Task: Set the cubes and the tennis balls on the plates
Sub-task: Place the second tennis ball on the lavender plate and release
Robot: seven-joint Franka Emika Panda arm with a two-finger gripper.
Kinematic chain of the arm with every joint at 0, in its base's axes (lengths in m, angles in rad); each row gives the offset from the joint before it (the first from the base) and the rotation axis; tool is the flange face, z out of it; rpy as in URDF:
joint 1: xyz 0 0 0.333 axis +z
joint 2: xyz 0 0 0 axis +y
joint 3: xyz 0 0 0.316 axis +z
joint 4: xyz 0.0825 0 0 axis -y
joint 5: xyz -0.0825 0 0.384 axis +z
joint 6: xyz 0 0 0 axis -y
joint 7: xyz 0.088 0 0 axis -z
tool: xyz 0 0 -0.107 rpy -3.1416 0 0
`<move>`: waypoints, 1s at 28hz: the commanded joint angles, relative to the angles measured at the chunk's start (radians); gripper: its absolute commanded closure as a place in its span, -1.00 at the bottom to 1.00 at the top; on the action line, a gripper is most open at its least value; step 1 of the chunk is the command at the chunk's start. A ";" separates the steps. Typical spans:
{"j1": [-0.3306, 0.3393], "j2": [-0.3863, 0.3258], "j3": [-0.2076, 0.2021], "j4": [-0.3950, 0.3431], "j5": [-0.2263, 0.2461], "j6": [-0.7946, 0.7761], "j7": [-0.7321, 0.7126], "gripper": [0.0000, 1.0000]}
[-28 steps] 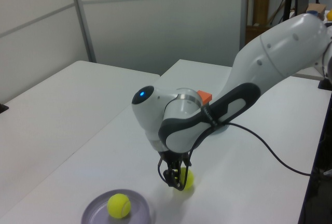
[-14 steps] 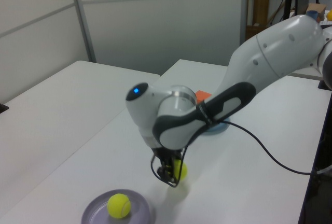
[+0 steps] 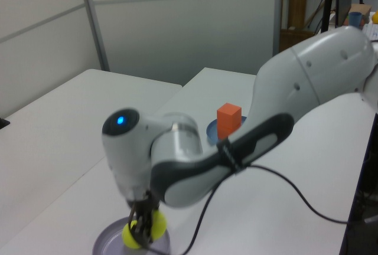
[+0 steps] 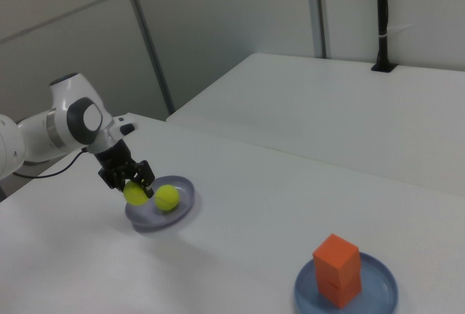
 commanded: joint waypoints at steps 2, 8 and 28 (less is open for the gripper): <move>0.005 0.079 -0.010 0.024 -0.027 0.165 0.036 0.26; 0.005 0.119 -0.011 0.024 -0.076 0.220 0.037 -0.03; -0.061 -0.104 -0.028 0.027 0.106 -0.021 0.051 -1.00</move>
